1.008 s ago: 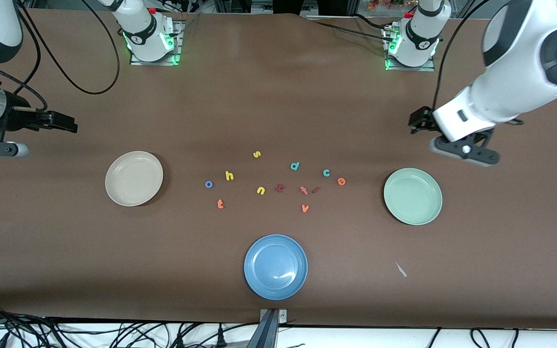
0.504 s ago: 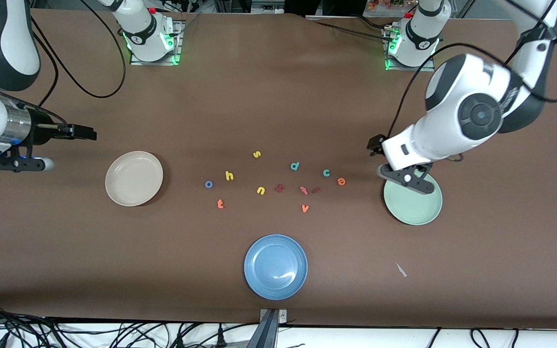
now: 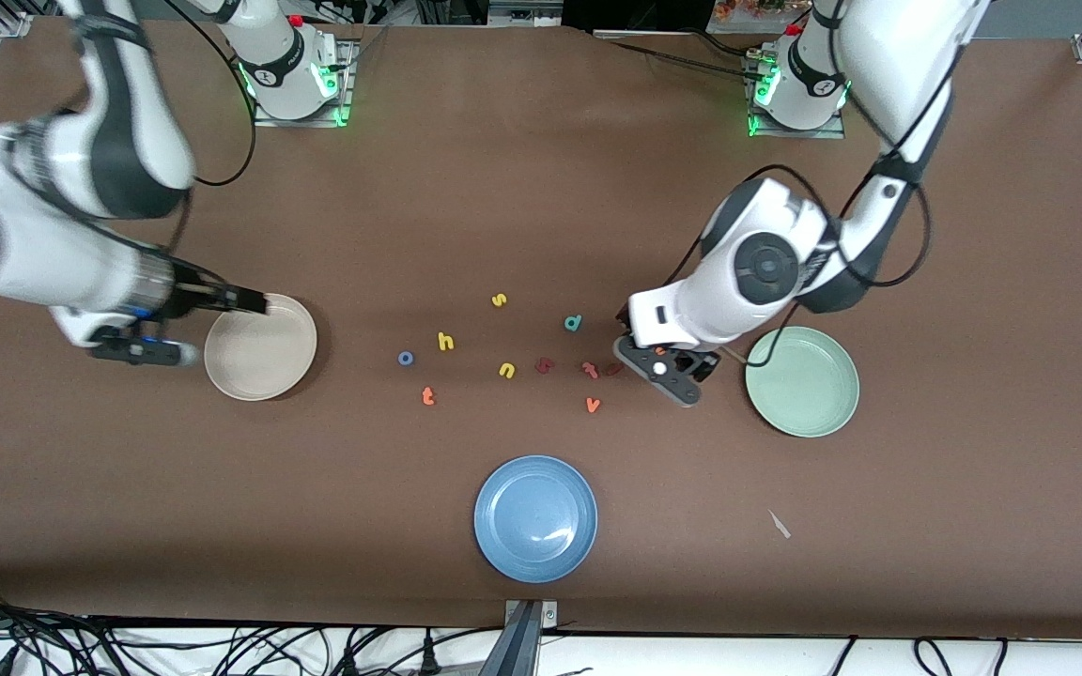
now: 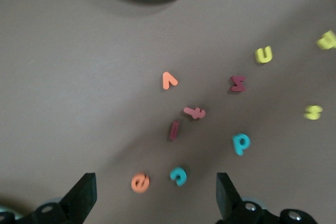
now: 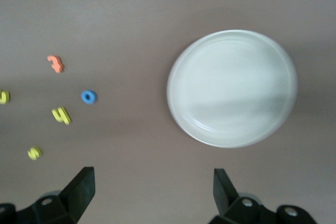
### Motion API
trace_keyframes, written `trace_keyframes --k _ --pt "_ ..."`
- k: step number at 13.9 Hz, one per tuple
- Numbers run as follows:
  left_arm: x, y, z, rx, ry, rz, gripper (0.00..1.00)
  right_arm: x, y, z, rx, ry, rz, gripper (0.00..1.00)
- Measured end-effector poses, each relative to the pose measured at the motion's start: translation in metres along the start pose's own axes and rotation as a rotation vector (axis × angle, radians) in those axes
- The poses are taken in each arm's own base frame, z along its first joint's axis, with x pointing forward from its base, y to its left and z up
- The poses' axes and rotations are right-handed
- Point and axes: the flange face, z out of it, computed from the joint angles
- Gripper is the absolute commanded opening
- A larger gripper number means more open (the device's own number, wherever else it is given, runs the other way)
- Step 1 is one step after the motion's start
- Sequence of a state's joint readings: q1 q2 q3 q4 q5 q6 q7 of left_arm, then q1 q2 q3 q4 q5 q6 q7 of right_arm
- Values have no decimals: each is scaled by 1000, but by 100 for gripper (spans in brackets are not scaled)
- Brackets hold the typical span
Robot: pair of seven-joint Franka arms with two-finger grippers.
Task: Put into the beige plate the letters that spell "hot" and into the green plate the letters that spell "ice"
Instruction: 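Reach the left gripper to the maroon letter while the right reaches the blue o, then grasp the maroon letter with the left gripper while the right grasps the blue o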
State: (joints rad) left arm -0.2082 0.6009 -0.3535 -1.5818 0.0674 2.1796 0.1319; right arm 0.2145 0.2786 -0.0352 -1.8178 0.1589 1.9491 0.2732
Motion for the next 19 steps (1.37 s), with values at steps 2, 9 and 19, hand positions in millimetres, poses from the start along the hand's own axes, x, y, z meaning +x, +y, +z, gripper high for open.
trace_keyframes --k 2,9,19 --pt "4 20 36 26 -20 66 99 -11 -66 57 -10 46 55 100" --pt "1 27 92 7 -22 122 63 -20 -143 178 -2 139 126 100" --pt "-1 14 120 8 0 209 54 -11 -135 216 -48 188 75 83"
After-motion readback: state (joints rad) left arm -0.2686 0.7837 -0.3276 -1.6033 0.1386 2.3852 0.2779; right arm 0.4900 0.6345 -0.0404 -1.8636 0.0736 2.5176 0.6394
